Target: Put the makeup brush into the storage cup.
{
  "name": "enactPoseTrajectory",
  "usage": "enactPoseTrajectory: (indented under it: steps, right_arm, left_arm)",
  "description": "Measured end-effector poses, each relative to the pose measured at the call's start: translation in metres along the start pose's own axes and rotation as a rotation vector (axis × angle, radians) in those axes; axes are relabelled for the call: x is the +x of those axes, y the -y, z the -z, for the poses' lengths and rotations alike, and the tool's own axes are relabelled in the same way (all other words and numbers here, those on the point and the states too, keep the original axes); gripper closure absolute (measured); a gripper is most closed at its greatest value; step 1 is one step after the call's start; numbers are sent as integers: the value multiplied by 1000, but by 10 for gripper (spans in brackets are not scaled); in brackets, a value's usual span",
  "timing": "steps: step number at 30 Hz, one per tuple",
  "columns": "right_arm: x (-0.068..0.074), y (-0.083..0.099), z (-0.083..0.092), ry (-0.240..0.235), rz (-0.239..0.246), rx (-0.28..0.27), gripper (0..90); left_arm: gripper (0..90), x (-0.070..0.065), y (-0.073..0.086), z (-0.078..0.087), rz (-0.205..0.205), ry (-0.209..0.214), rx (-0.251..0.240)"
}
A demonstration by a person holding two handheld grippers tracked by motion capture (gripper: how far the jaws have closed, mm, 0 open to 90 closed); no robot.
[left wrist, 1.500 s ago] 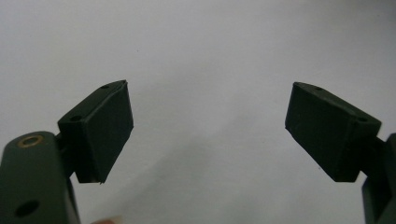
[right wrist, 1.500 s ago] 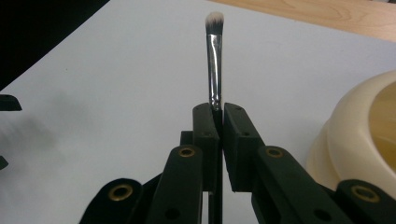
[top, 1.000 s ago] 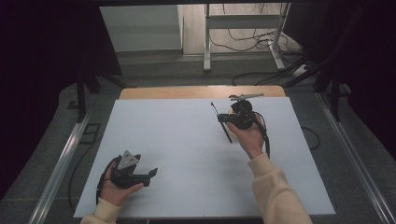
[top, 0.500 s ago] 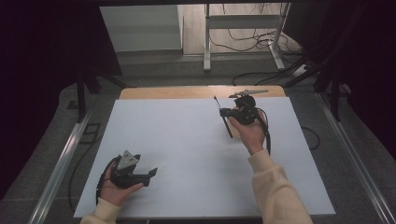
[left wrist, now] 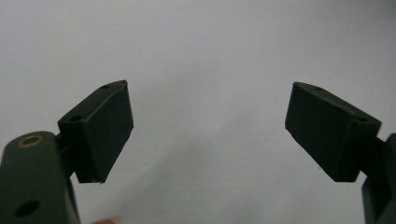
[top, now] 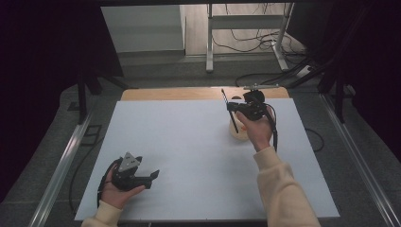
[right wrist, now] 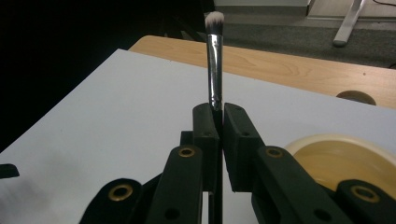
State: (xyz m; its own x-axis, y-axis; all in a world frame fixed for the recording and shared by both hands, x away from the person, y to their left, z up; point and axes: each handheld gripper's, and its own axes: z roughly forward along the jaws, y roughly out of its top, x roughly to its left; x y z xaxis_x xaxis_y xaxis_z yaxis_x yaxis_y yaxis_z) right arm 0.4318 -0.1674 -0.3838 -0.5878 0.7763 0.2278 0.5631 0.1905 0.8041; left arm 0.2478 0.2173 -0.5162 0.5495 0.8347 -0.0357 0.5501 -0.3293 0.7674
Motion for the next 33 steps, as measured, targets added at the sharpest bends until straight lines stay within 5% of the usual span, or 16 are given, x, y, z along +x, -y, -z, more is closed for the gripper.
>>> enactPoseTrajectory:
  steps: [33]
  right_arm:
    - [-26,-15,1,55,-26,-80,833]
  left_arm:
    - [154,1,1,-1,-1,3,8]
